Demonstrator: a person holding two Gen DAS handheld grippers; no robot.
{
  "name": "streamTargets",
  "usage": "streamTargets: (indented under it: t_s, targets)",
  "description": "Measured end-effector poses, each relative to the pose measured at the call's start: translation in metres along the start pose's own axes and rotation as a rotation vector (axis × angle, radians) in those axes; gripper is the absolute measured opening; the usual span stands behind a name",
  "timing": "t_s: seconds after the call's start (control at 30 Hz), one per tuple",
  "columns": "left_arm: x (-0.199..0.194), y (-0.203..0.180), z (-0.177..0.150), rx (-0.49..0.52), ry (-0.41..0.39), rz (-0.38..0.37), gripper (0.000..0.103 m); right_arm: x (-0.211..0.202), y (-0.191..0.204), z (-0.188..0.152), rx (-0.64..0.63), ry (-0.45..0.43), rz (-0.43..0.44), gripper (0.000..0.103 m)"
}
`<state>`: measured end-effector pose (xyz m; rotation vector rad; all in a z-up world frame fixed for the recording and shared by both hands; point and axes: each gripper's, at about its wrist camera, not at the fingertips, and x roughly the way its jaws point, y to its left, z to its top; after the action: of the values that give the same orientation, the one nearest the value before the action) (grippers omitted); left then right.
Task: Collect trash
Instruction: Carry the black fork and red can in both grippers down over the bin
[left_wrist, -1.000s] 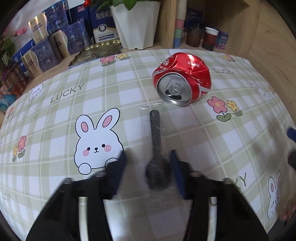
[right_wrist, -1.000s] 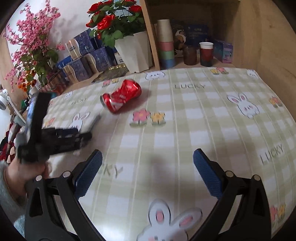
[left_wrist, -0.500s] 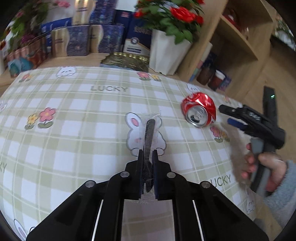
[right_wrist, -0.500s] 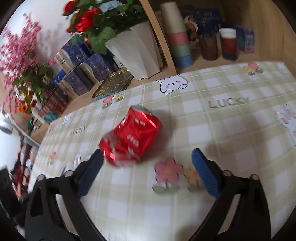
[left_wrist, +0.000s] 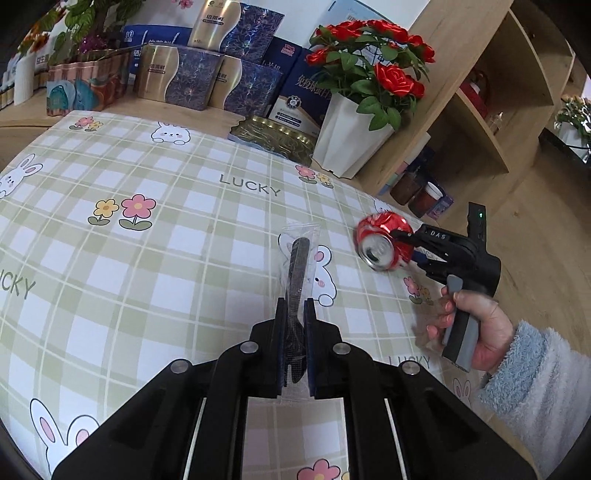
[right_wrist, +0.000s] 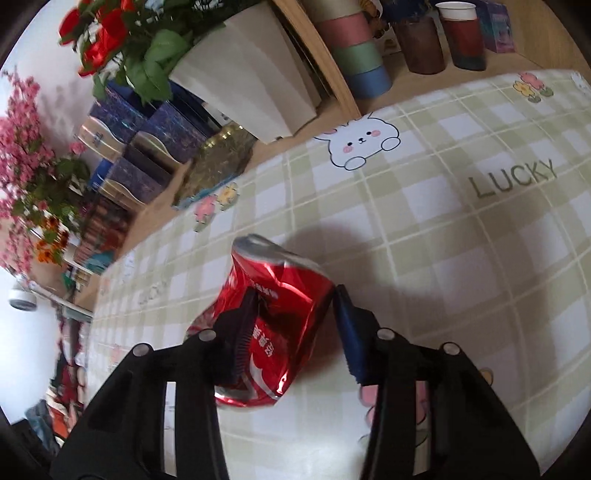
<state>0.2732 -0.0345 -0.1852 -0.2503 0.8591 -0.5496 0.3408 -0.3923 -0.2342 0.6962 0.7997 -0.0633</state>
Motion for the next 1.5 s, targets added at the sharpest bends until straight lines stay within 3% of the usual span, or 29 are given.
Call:
streamTargets:
  t_s: [0.13,0.43,0.8,1.1,1.33,1.5]
  targets:
    - [-0.013,-0.004,-0.009,0.003,-0.004,-0.012,0.009,-0.026,-0.003,-0.009,0.046,-0.038,0.058,0.042]
    - [-0.043,-0.019,-0.031,0.029,0.007,-0.028,0.009,-0.096,0.017,-0.044,-0.05,-0.071,0.111,0.041]
    - [-0.107,-0.047,-0.07,0.143,0.017,-0.068,0.009,-0.198,0.018,-0.14,-0.124,-0.085,0.183,0.041]
    - [-0.13,-0.071,-0.149,0.249,0.177,-0.167,0.009,-0.263,0.008,-0.228,-0.163,-0.069,0.207,0.041]
    - [-0.119,-0.07,-0.209,0.291,0.322,-0.145,0.009,-0.281,-0.017,-0.28,-0.105,-0.036,0.212,0.041]
    - [-0.104,-0.068,-0.227,0.275,0.393,-0.133,0.009,-0.286,-0.033,-0.296,-0.082,-0.007,0.191,0.041]
